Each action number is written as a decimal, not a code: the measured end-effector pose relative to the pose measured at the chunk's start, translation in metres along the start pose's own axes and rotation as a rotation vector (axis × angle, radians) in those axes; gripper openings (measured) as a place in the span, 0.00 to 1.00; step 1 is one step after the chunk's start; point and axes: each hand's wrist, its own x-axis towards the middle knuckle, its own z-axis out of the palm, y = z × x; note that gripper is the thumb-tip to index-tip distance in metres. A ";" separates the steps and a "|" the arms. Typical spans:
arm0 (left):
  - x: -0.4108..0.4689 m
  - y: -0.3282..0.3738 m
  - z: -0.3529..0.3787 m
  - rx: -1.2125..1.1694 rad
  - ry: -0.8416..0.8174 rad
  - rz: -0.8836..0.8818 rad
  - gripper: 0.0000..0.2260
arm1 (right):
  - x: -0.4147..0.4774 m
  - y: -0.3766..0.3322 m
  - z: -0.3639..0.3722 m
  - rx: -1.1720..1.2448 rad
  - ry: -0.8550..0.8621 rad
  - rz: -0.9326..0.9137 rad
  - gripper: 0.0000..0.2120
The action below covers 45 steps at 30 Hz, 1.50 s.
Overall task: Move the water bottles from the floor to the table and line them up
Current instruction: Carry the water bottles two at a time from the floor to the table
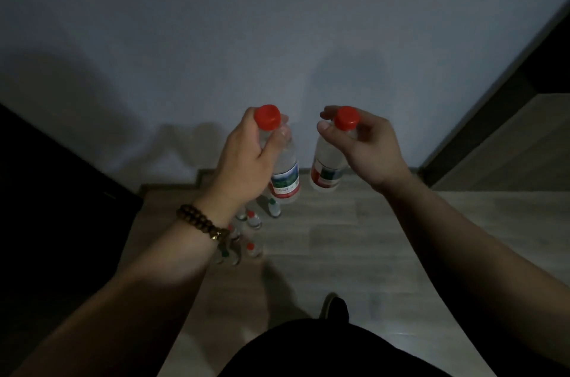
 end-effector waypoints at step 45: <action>-0.080 0.382 0.529 -0.709 -0.792 -0.363 0.07 | -0.255 0.048 -0.568 0.141 0.846 0.440 0.11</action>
